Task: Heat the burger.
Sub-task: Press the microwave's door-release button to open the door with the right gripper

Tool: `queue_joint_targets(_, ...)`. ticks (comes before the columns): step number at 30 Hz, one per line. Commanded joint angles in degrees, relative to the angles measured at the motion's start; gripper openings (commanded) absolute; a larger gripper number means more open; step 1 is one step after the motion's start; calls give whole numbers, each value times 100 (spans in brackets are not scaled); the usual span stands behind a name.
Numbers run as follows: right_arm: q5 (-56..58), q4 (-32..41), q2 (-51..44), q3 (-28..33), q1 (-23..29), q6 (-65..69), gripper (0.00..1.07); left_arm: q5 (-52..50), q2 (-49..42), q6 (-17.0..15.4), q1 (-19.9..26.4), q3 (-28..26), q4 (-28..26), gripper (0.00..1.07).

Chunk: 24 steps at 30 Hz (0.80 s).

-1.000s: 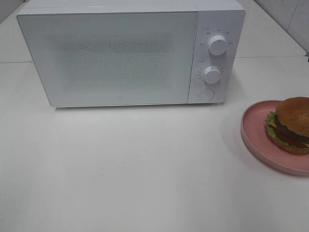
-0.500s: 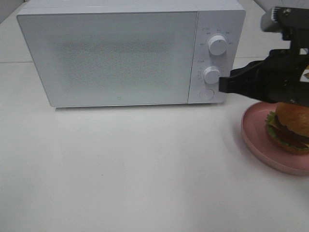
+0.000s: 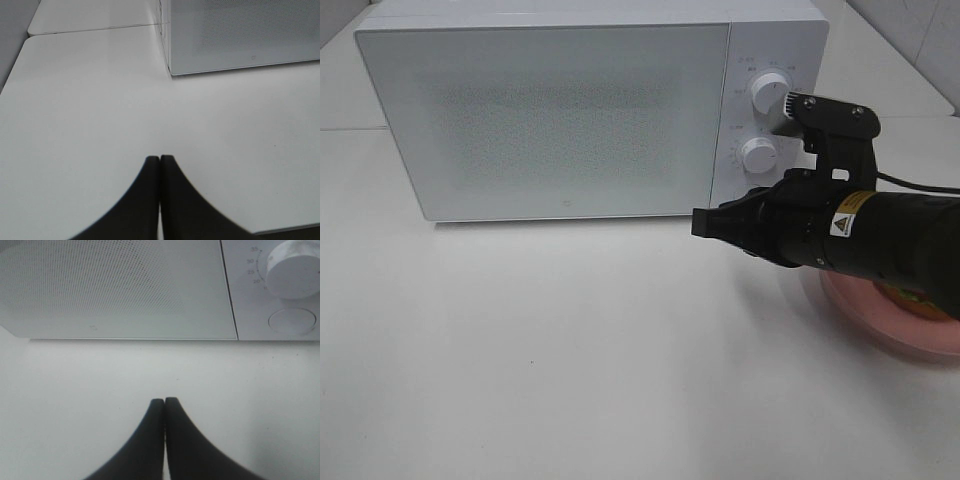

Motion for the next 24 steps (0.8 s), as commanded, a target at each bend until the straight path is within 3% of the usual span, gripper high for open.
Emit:
queue_joint_targets(1,-544,-17,281,-69,6,1129,0,-34,-126,0,17,0,17,0)
queue_joint_targets(6,-1031,-40,510,-69,6,2017,1,-34,-126,0,17,0,17,0)
queue_joint_targets(8,-1644,-57,779,-69,6,3220,1,-34,-126,0,17,0,17,0)
queue_joint_targets(17,-2762,155,1409,-69,6,5369,2,-34,-126,0,17,0,17,0)
queue_joint_targets(24,-2802,584,1736,-115,6,5655,2,-34,-126,0,17,0,17,0)
